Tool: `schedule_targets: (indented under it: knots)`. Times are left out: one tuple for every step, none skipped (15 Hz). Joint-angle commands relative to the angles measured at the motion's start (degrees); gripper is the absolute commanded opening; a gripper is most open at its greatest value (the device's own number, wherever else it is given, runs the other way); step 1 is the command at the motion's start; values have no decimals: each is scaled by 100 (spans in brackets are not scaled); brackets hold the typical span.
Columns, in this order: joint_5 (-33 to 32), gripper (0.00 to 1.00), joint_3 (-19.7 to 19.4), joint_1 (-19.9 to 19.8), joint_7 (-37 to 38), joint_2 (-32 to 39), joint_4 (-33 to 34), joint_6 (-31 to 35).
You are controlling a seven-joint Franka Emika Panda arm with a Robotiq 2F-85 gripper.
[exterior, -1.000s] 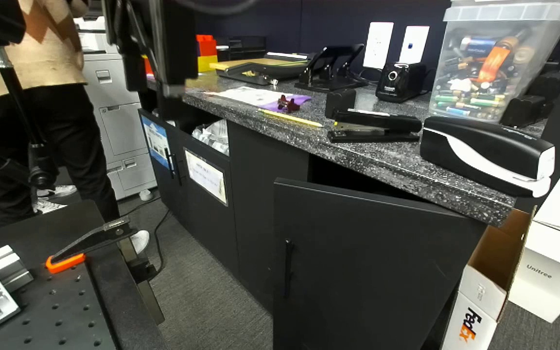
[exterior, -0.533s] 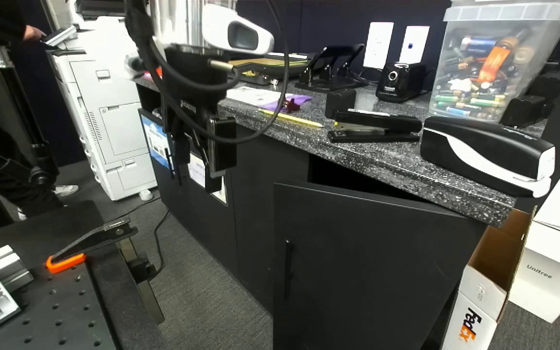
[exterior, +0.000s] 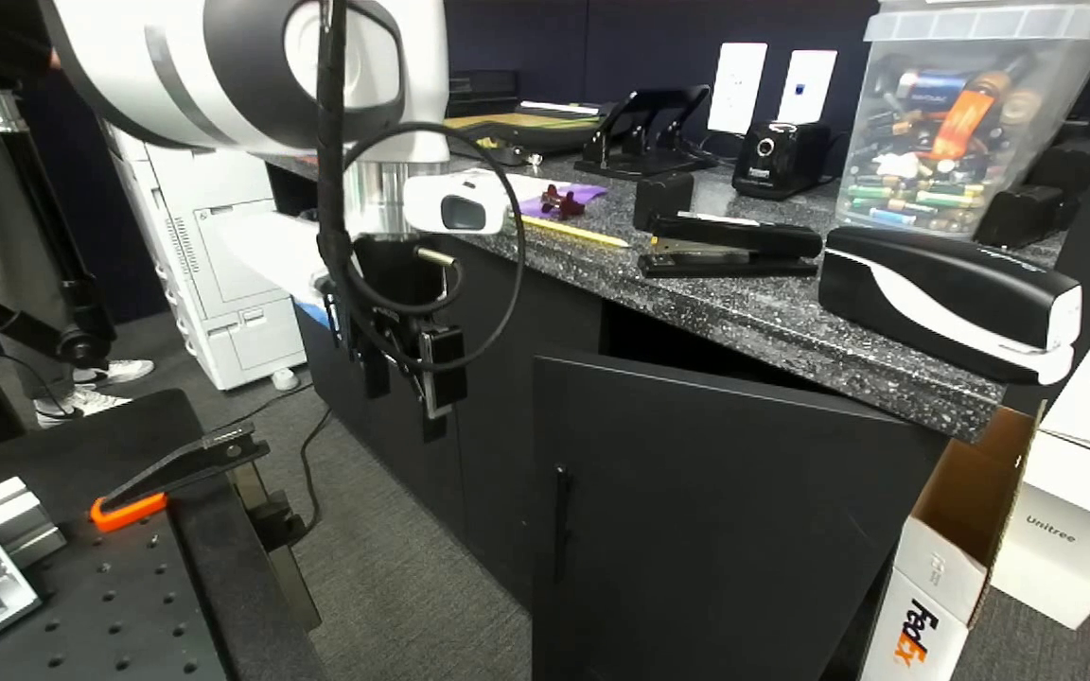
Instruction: Open the left cabinet door
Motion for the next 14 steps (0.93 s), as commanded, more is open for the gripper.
schedule_targets:
  knots:
    - [-538, 100, -576, 699, 588, 735, 440, 487]
    - [-608, 100, -717, 868, 681, 896, 542, 583]
    - [-651, 100, -845, 1022, 762, 1091, 653, 818]
    - [-667, 100, -984, 1178, 814, 1258, 779, 915]
    - [-664, 100, -1126, 1342, 869, 1428, 898, 1087]
    - [-634, 100, -1261, 1489, 891, 1588, 1015, 1250]
    - [-594, 100, -1406, 1633, 892, 1769, 1158, 1421]
    - [-541, 100, -1530, 1758, 886, 1916, 1277, 1536]
    - [-479, 100, -1627, 1850, 873, 2072, 1402, 1655]
    - [-373, 100, -1599, 1785, 820, 2265, 1510, 2106]
    - [-281, 100, -1692, 1864, 775, 2422, 1652, 2205]
    - [-181, 100, -1736, 1899, 705, 2580, 1773, 2385]
    - [-80, 100, -1777, 1932, 655, 2746, 1900, 2520]
    - [30, 100, -1825, 1973, 597, 2907, 2031, 2640]
